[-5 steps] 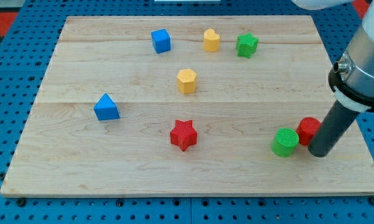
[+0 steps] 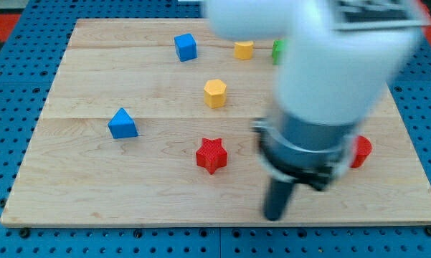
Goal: Push red star slightly up and right
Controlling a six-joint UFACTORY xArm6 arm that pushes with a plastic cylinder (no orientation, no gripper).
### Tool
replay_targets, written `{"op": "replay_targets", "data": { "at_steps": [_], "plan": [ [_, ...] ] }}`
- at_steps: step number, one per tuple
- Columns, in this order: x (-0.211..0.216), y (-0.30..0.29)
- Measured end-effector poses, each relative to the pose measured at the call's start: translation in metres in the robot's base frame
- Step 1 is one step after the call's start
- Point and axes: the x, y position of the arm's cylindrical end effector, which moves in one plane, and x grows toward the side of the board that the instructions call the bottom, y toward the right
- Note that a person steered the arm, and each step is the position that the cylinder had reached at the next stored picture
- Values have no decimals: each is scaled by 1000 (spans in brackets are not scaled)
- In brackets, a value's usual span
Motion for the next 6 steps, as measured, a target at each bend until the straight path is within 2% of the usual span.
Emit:
{"op": "replay_targets", "data": {
  "at_steps": [1, 2, 3, 4, 5, 6],
  "plan": [
    [-32, -77],
    [-74, -50],
    [-78, -32],
    [-85, -106],
    [-120, -65],
    [-127, 0]
  ]
}}
